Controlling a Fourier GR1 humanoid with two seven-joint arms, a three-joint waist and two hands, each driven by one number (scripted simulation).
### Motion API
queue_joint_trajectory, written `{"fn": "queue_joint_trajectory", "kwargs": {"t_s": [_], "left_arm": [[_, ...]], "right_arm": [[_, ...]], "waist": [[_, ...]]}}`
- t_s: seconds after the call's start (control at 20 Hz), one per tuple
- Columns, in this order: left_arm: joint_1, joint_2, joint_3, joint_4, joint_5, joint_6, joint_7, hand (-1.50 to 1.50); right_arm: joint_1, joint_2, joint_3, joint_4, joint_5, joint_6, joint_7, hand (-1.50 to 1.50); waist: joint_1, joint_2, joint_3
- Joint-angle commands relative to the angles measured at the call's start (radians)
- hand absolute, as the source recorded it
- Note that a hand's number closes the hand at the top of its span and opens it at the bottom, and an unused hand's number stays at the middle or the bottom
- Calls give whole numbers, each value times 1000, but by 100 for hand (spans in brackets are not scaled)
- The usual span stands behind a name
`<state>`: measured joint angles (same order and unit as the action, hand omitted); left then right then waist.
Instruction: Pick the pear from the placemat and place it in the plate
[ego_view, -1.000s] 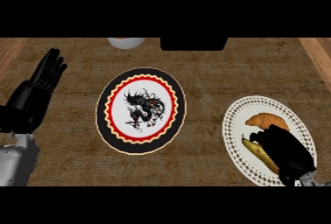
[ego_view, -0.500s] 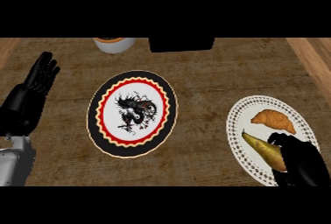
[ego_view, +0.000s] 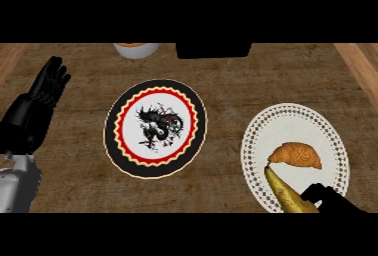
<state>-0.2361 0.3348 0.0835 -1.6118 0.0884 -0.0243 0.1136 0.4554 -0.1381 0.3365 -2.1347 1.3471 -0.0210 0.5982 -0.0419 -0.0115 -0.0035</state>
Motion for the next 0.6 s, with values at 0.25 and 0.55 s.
{"fn": "queue_joint_trajectory", "kwargs": {"t_s": [0.25, 0.55], "left_arm": [[-49, -1, 17, 43, 22, -34, -34, 0], [-63, 0, 5, 17, 7, -37, 16, 0]], "right_arm": [[-111, 136, 406, -244, 153, 44, 143, 150], [-503, 137, 474, -86, 78, 115, 439, 150]], "waist": [[37, 10, 2], [59, 15, 2]]}}
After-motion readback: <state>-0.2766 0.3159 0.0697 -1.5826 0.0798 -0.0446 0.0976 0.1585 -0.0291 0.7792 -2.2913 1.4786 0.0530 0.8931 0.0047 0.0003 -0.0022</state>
